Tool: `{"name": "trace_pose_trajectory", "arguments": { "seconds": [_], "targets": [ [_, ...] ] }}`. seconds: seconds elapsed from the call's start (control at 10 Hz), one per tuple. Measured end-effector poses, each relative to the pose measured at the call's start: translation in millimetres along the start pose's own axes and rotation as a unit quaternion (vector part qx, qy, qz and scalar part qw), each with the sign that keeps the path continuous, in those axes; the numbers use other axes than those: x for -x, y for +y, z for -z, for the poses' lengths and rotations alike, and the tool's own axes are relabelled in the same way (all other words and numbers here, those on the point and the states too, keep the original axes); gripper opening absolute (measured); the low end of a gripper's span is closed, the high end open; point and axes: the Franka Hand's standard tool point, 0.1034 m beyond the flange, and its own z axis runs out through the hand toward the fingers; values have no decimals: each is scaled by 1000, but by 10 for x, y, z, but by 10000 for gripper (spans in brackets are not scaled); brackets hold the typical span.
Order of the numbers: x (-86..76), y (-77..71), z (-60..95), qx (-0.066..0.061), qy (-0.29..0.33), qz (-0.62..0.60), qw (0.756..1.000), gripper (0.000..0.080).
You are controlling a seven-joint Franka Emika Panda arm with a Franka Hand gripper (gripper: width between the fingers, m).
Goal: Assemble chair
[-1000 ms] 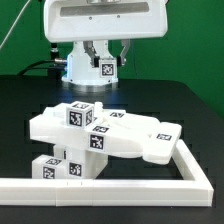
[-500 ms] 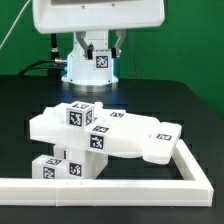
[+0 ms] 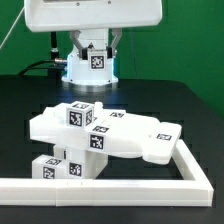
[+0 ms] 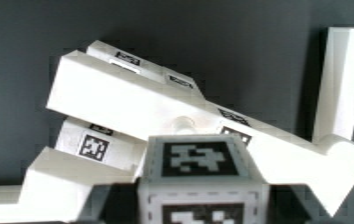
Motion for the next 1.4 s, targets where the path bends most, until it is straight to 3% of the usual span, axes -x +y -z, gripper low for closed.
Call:
{"name": "trace_pose_trajectory", "arguments": {
  "seconds": [0.2, 0.6, 1.4],
  "targets": [
    [-83, 21, -144, 10, 3, 1, 1000, 284],
    [-88, 17, -388, 22, 2, 3, 1000, 284],
    [-84, 33, -570, 31, -1, 7, 999, 284]
  ]
}}
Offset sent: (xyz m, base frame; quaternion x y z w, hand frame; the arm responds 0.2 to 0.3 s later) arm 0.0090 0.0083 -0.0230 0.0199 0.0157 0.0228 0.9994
